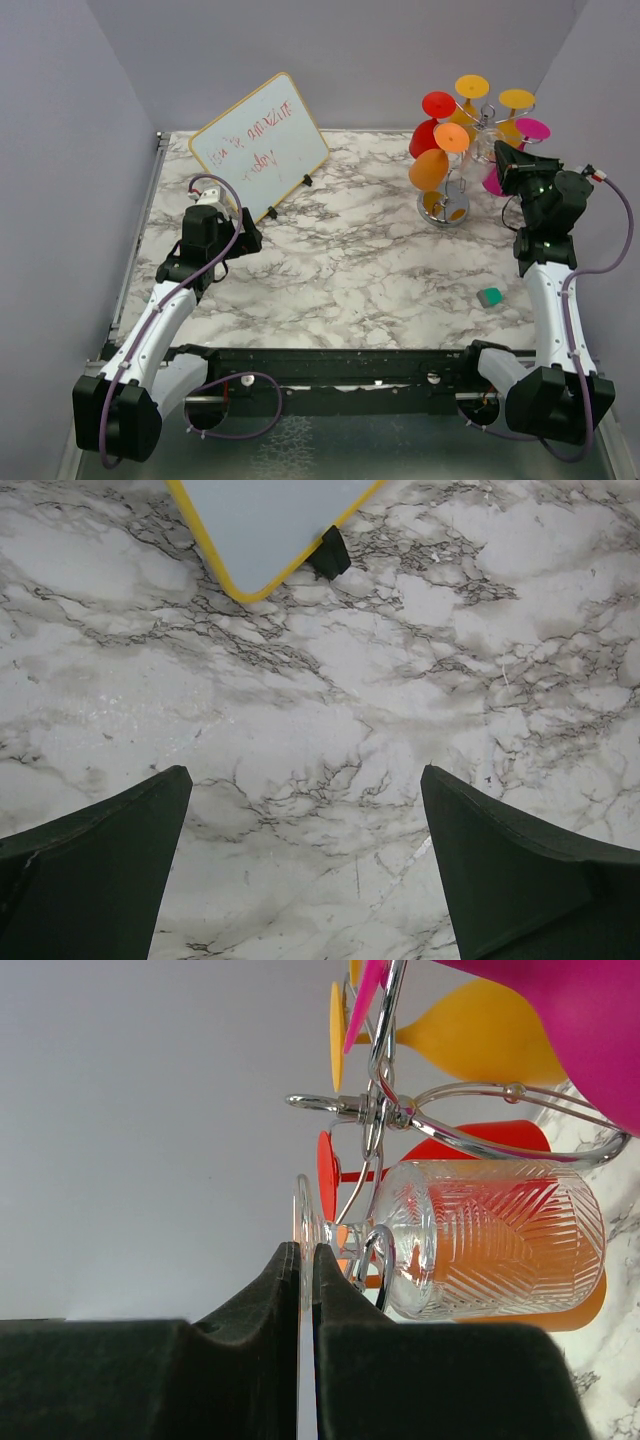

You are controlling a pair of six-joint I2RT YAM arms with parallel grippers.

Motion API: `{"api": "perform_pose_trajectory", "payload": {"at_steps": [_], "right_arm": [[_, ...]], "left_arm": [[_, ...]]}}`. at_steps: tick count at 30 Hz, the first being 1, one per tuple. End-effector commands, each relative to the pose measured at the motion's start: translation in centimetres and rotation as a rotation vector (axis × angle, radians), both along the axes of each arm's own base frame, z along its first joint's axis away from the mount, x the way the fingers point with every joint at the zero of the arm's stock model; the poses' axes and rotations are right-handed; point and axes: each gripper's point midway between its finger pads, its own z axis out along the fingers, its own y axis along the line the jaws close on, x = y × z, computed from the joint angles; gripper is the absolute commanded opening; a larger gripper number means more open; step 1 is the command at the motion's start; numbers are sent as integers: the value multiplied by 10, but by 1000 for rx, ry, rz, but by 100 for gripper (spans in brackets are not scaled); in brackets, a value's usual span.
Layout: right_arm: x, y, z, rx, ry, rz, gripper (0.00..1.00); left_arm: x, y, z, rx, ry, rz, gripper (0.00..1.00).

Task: Take the wine glass off the wine glass rack
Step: Pick up the wine glass from the wine rack.

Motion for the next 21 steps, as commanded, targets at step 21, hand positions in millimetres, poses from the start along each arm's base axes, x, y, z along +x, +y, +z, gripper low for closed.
{"api": "perform_pose_trajectory", "payload": {"at_steps": [21], "right_arm": [[-14, -32, 22, 89, -79, -193, 0]], "left_arm": [[0, -5, 6, -12, 2, -27, 99]]}}
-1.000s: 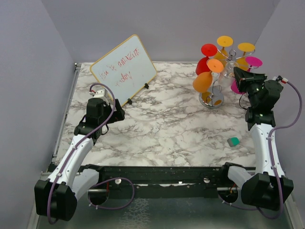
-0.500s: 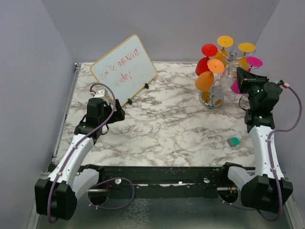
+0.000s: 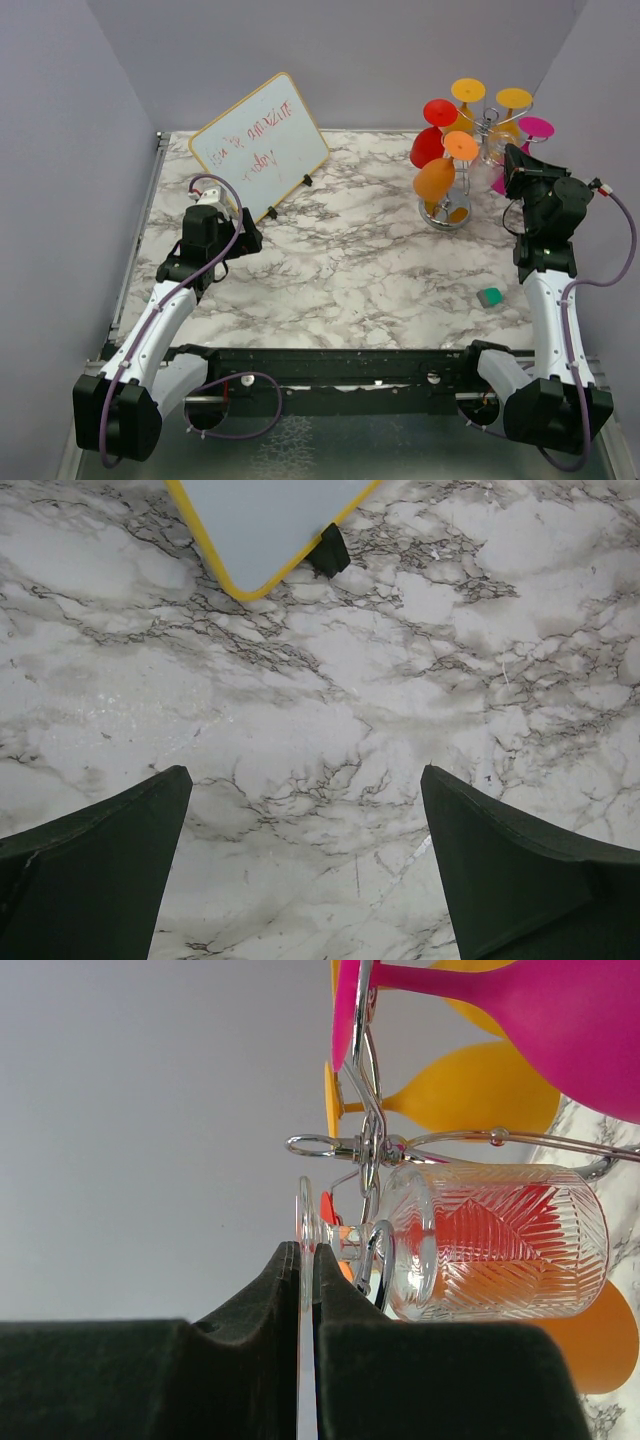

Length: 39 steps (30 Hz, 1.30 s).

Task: Take the wine glass off the wine glass rack
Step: Pick up the wine glass from the wine rack.

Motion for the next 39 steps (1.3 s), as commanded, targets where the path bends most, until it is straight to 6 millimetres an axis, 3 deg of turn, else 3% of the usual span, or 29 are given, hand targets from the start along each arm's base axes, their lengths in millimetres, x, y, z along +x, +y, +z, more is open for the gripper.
{"api": "perform_pose_trajectory", "payload": {"at_steps": [1, 11, 17, 25, 36, 39], "right_arm": [[-3, -10, 20, 35, -73, -55, 0], [8, 5, 8, -5, -1, 47, 0], [9, 15, 11, -66, 18, 102, 0], [8, -9, 12, -69, 40, -32, 1], [13, -13, -8, -116, 141, -42, 0], [10, -22, -7, -138, 158, -93, 1]], "left_arm": [[0, -5, 7, -11, -3, -24, 99], [0, -5, 6, -10, -3, -24, 99], [0, -5, 7, -11, -2, -26, 99], [0, -6, 6, -12, 0, -29, 99], [0, -6, 4, -13, 8, -31, 99], [0, -7, 4, -14, 9, -33, 99]]}}
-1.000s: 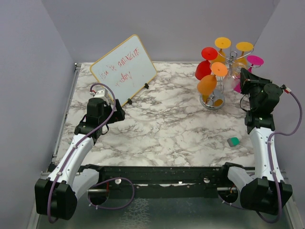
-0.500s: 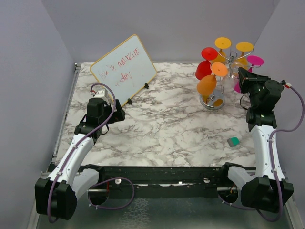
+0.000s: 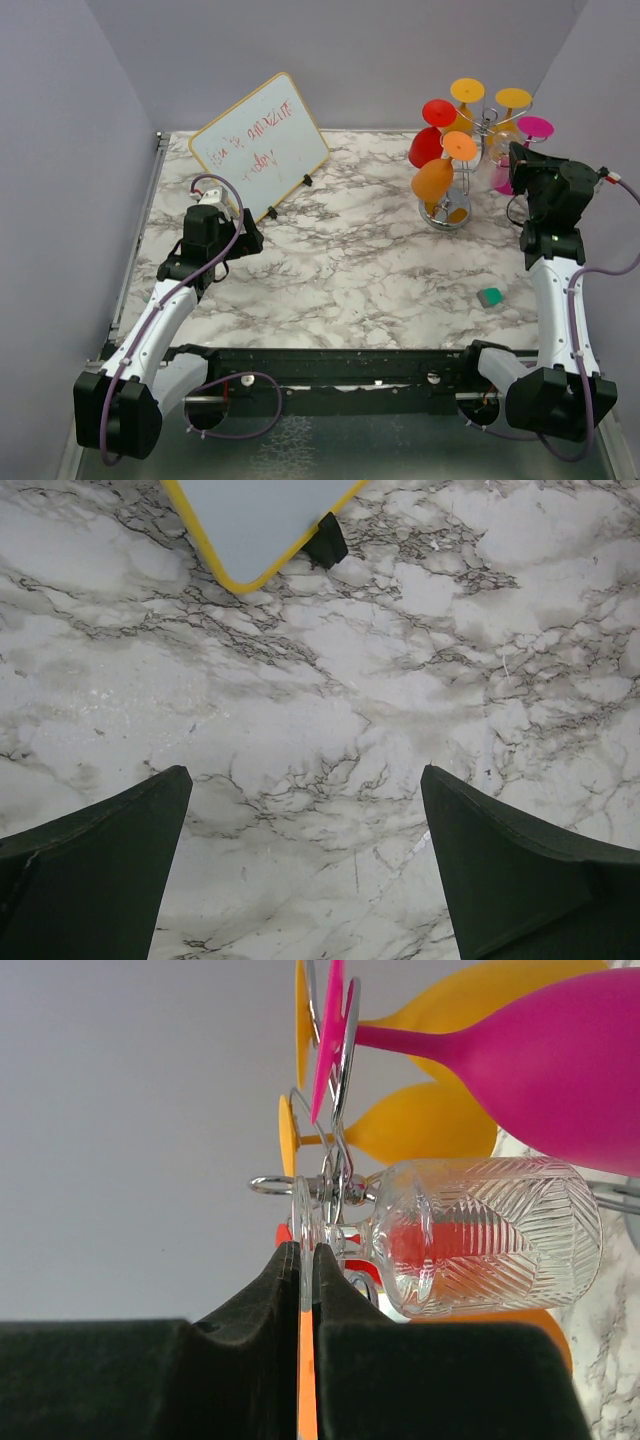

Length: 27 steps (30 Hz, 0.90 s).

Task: Take the wine glass off the wine glass rack
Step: Pick up the wine glass from the wine rack.

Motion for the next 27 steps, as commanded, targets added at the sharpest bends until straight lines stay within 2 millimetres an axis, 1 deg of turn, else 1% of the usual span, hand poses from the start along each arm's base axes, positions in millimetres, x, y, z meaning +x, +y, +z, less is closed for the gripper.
{"api": "perform_pose_trajectory", "payload": {"at_steps": [1, 5, 14, 19, 24, 27], "right_arm": [[-3, -16, 1, -48, 27, -84, 1], [-7, -22, 6, -59, 11, -118, 1], [-19, -16, 15, -62, -27, -106, 1], [-29, -17, 14, -63, -32, -120, 1], [-31, -21, 13, -58, -34, -150, 0], [-33, -20, 15, -58, -38, -145, 0]], "left_arm": [[1, -5, 7, -11, -4, -25, 99], [1, -5, 7, -11, -4, -24, 99], [1, -6, 5, -10, 2, -28, 99], [1, -6, 6, -13, 0, -31, 99], [0, -6, 6, -14, 2, -33, 99], [0, -6, 5, -13, 3, -32, 99]]}}
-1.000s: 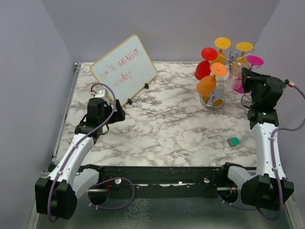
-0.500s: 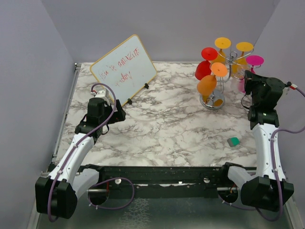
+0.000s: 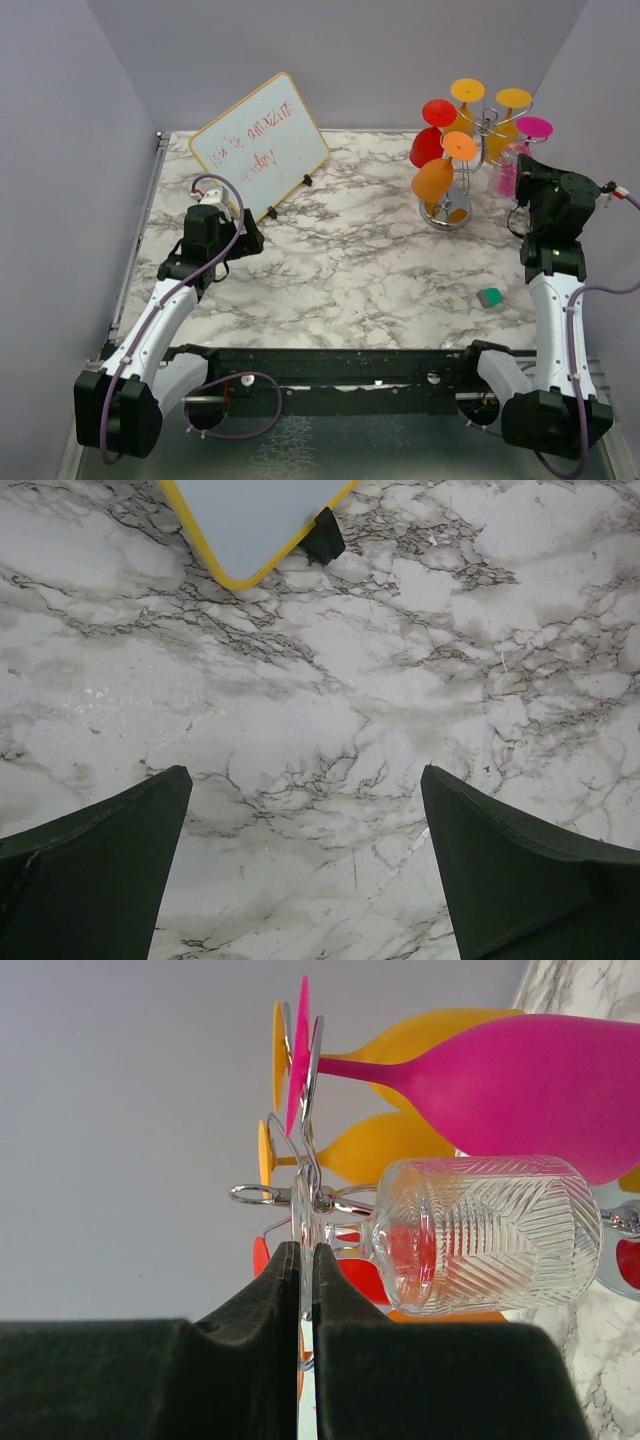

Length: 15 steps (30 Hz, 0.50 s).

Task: Take the wine glass off the wine glass rack
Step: Pick up the wine glass from the wine rack.

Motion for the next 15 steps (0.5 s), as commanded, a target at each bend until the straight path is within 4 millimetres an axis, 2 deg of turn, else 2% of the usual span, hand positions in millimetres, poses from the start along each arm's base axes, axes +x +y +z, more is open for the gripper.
{"api": "perform_pose_trajectory", "payload": {"at_steps": [1, 10, 15], "right_arm": [[-8, -4, 21, -17, -73, -31, 1], [-32, -3, 45, -82, -110, -50, 0], [-43, 2, 44, -101, -95, -34, 0]], "left_arm": [[1, -4, 8, -9, -7, -23, 99], [1, -5, 8, -11, -7, -28, 99], [1, -5, 8, -11, -8, -29, 99]]}}
